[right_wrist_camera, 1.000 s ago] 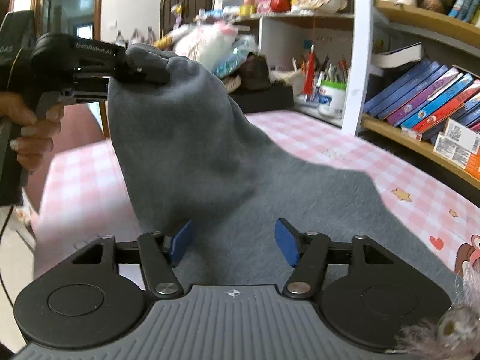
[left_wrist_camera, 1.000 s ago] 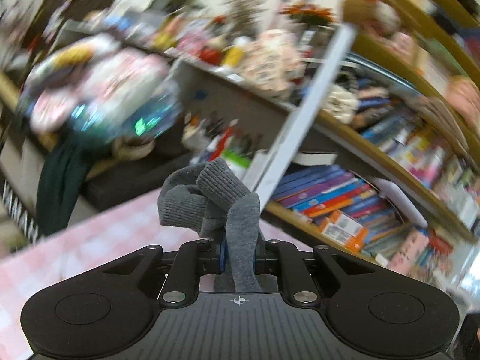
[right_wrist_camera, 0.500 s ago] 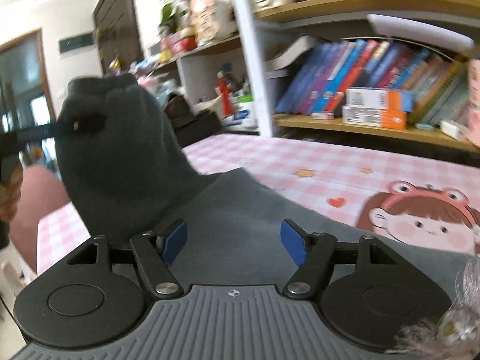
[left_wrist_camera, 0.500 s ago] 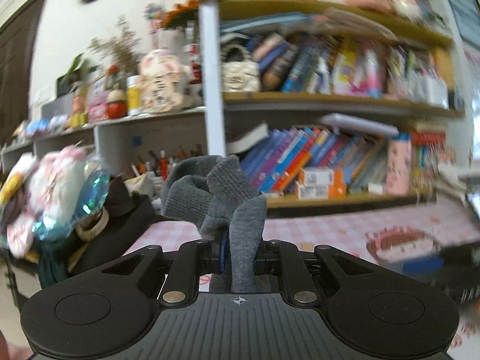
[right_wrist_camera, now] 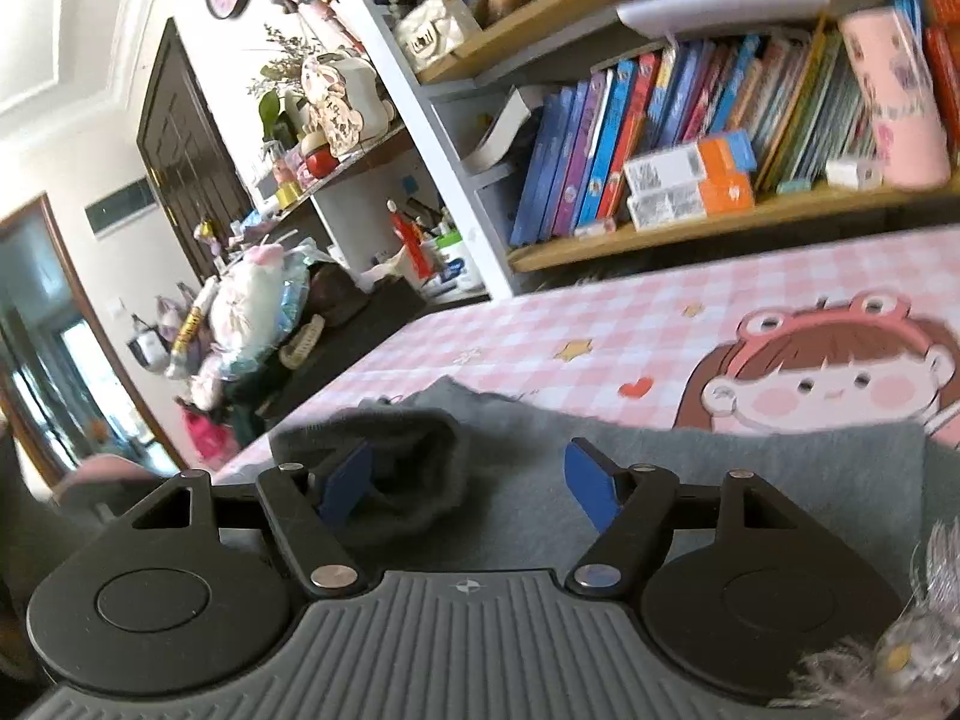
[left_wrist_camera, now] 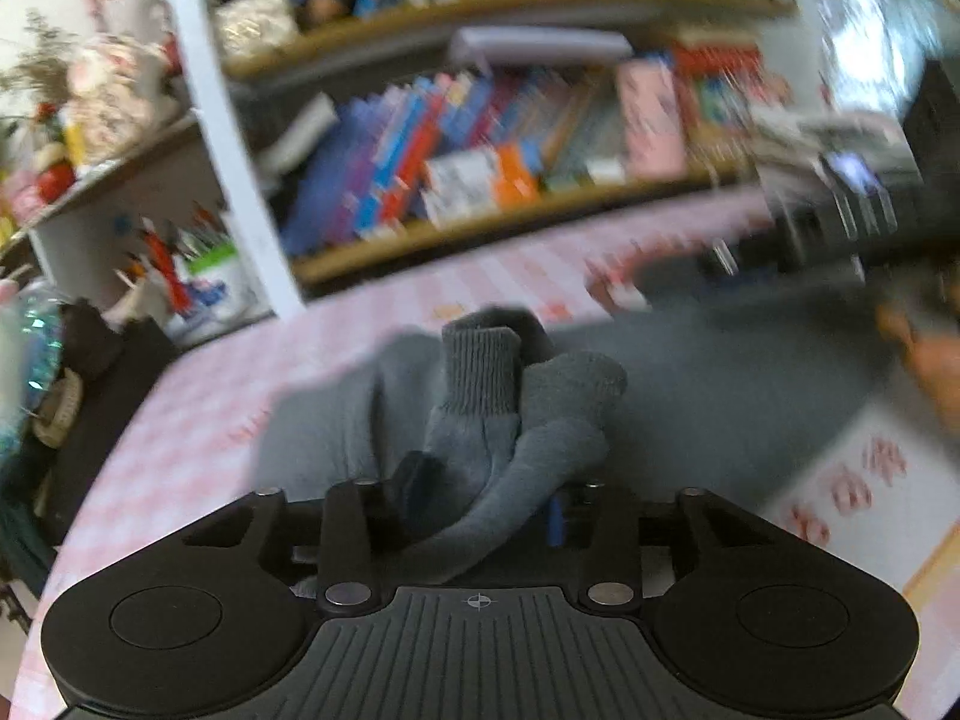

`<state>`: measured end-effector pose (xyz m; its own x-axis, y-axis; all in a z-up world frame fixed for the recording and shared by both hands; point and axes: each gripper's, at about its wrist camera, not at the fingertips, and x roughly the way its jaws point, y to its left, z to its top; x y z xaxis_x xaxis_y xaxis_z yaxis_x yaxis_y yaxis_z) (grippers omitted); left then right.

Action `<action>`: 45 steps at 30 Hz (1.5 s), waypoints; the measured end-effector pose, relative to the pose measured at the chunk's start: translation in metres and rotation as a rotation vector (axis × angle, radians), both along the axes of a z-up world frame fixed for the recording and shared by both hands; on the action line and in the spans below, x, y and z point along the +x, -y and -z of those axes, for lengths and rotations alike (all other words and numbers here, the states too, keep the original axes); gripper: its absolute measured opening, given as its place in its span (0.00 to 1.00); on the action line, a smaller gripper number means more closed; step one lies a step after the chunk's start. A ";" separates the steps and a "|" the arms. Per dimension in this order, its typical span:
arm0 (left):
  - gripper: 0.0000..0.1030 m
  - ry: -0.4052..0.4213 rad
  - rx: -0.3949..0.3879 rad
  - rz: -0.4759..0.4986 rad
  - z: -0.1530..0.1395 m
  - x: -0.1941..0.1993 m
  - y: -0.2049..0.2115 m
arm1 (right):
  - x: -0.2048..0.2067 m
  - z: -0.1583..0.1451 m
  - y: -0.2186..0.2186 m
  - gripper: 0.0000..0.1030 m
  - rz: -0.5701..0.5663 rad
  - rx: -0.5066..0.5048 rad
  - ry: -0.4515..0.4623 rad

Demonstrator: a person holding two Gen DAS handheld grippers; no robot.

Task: Fold clothes

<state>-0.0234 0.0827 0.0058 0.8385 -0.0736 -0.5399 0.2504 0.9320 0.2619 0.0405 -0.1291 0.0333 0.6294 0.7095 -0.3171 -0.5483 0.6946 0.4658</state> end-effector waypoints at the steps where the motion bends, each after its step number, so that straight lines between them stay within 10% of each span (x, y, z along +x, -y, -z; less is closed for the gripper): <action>1: 0.57 0.002 0.024 0.012 0.003 -0.002 0.004 | 0.002 0.002 0.000 0.69 -0.008 0.009 -0.018; 3: 0.82 0.007 0.033 0.046 0.005 -0.007 0.007 | 0.004 0.005 0.000 0.71 -0.023 0.023 -0.054; 15: 1.00 0.179 -0.187 0.115 -0.025 -0.058 -0.031 | 0.018 0.023 0.003 0.76 -0.065 0.129 -0.223; 26: 0.99 0.245 -0.413 -0.124 -0.020 -0.043 -0.084 | 0.014 0.022 -0.009 0.84 -0.178 0.341 -0.398; 31: 0.66 0.213 -0.526 -0.185 -0.007 -0.037 -0.106 | 0.013 0.019 -0.035 0.83 -0.178 0.296 -0.435; 33: 0.58 0.211 -0.517 -0.190 -0.003 -0.040 -0.109 | 0.018 0.023 -0.045 0.75 -0.133 0.251 -0.465; 37: 0.55 0.197 -0.490 -0.182 0.001 -0.044 -0.109 | 0.022 0.028 -0.059 0.19 -0.110 0.207 -0.436; 41: 0.56 0.206 -0.474 -0.150 0.001 -0.048 -0.107 | -0.011 -0.012 -0.059 0.15 -0.108 0.127 -0.089; 45: 0.57 0.190 -0.477 -0.131 0.004 -0.046 -0.104 | 0.007 0.009 -0.059 0.15 -0.032 0.012 -0.217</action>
